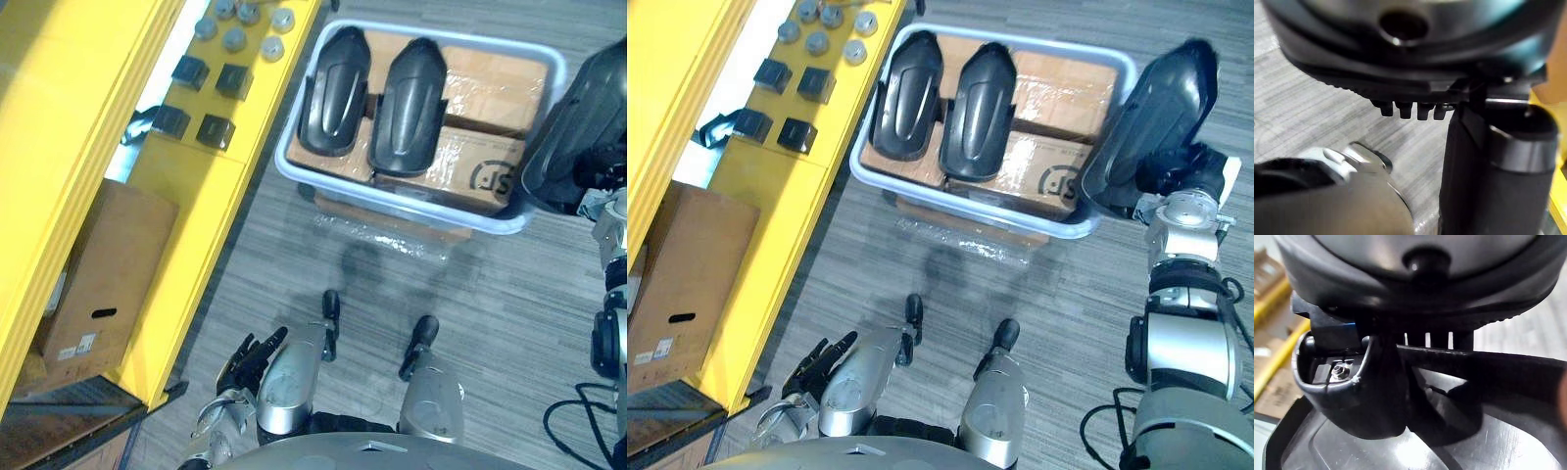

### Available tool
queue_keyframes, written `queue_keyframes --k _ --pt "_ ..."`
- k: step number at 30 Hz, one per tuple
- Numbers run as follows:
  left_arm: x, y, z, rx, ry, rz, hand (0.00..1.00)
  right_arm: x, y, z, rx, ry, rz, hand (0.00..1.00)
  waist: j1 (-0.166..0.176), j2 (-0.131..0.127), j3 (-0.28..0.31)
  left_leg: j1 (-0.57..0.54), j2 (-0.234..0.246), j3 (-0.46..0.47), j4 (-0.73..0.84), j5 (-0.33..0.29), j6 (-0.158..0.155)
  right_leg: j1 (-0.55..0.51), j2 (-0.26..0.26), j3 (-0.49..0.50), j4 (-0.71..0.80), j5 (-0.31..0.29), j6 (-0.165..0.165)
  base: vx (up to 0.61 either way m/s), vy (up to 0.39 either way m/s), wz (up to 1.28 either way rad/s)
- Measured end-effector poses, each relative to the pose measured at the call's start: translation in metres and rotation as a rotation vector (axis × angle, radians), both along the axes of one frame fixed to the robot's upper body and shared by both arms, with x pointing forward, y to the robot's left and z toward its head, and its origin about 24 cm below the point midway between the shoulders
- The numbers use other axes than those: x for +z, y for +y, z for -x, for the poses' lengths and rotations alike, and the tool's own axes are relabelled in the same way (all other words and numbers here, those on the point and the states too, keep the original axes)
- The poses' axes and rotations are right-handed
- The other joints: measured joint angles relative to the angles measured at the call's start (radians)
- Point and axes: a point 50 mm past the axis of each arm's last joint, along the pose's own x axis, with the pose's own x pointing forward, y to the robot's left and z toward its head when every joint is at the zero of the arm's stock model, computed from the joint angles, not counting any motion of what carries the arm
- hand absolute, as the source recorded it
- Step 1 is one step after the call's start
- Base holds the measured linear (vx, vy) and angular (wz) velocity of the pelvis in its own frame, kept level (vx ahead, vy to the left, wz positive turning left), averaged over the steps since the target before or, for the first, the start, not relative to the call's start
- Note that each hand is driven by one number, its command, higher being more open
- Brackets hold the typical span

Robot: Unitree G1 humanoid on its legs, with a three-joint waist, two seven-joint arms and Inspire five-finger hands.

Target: Walk over and take three plastic housings, then place them on the shelf

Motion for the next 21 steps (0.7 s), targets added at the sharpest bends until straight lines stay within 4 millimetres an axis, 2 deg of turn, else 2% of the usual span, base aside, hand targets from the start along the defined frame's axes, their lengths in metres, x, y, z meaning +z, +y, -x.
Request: queue_keyframes --k 3,5,6,8,9,10,11,13,14,15,18,21 --pt "0.013 0.004 -0.013 0.038 -0.087 -0.001 1.0 0.006 0.022 -0.001 0.045 -0.119 0.082 0.0 -0.007 -0.02 -0.02 0.058 0.006 -0.001 -0.056 0.012 -0.014 0.053 0.017 -0.01 -0.045 0.0 0.0 0.09 -0.059 -0.01" --pt "0.031 0.017 -0.023 0.105 -0.172 -0.031 1.0 -0.021 0.055 0.0 0.108 -0.139 0.073 0.0 -0.005 -0.077 -0.084 0.087 0.02 -0.001 -0.104 0.023 -0.027 0.078 0.04 -0.017 -0.081 0.001 -0.001 0.15 -0.097 0.01" --pt "0.037 0.02 -0.026 0.121 -0.199 -0.042 1.0 -0.029 0.064 0.002 0.125 -0.139 0.065 0.0 -0.004 -0.091 -0.094 0.101 0.023 -0.003 -0.112 0.024 -0.028 0.093 0.043 -0.019 -0.09 0.001 -0.001 0.16 -0.078 0.05" --pt "0.064 0.028 -0.039 0.147 -0.314 -0.097 1.0 -0.056 0.095 0.015 0.181 -0.124 0.068 0.0 -0.004 -0.137 -0.159 0.135 0.026 -0.011 -0.142 0.025 -0.032 0.14 0.054 -0.046 -0.131 0.001 -0.001 0.16 -0.068 0.14" --pt "0.072 0.029 -0.042 0.152 -0.349 -0.105 1.0 -0.06 0.1 0.018 0.191 -0.122 0.075 0.0 -0.003 -0.145 -0.173 0.139 0.025 -0.013 -0.144 0.025 -0.032 0.146 0.057 -0.049 -0.136 0.001 -0.001 0.16 -0.07 0.14" --pt "0.089 0.029 -0.051 0.145 -0.425 -0.136 1.0 -0.063 0.109 0.022 0.207 -0.129 0.088 0.0 -0.003 -0.154 -0.182 0.151 0.023 -0.017 -0.144 0.025 -0.032 0.162 0.056 -0.057 -0.138 0.001 -0.001 0.11 -0.042 0.1" --pt "0.098 0.029 -0.054 0.141 -0.463 -0.152 1.0 -0.064 0.112 0.024 0.21 -0.13 0.099 0.0 -0.004 -0.156 -0.186 0.156 0.022 -0.021 -0.145 0.025 -0.032 0.17 0.055 -0.063 -0.14 0.001 -0.001 0.07 -0.006 0.15" --pt "0.133 0.027 -0.065 0.121 -0.621 -0.216 1.0 -0.065 0.122 0.028 0.215 -0.142 0.118 0.0 -0.003 -0.163 -0.206 0.168 0.016 -0.027 -0.146 0.025 -0.032 0.194 0.055 -0.075 -0.156 0.003 0.002 0.04 -0.001 0.12" --pt "0.141 0.027 -0.068 0.114 -0.66 -0.232 1.0 -0.064 0.125 0.028 0.215 -0.147 0.13 0.0 -0.003 -0.163 -0.211 0.168 0.016 -0.029 -0.147 0.025 -0.032 0.195 0.055 -0.078 -0.156 0.003 0.003 0.01 -0.007 0.13" --pt "0.164 0.021 -0.073 0.088 -0.763 -0.254 1.0 -0.061 0.13 0.027 0.226 -0.166 0.138 0.0 -0.004 -0.161 -0.217 0.175 0.016 -0.038 -0.15 0.025 -0.032 0.207 0.055 -0.089 -0.157 0.003 0.003 0.01 -0.005 0.11" --pt "0.179 0.009 -0.076 0.044 -0.851 -0.236 1.0 -0.059 0.14 0.026 0.247 -0.172 0.188 0.0 -0.002 -0.159 -0.247 0.183 0.016 -0.039 -0.156 0.025 -0.032 0.212 0.055 -0.093 -0.157 0.005 0.005 0.0 -0.002 0.04" --pt "0.184 -0.005 -0.079 -0.024 -0.886 -0.213 1.0 -0.055 0.156 0.025 0.314 -0.204 0.236 0.0 -0.003 -0.159 -0.263 0.201 0.016 -0.036 -0.158 0.025 -0.032 0.228 0.055 -0.091 -0.157 0.006 0.006 -0.03 0.005 -0.03"
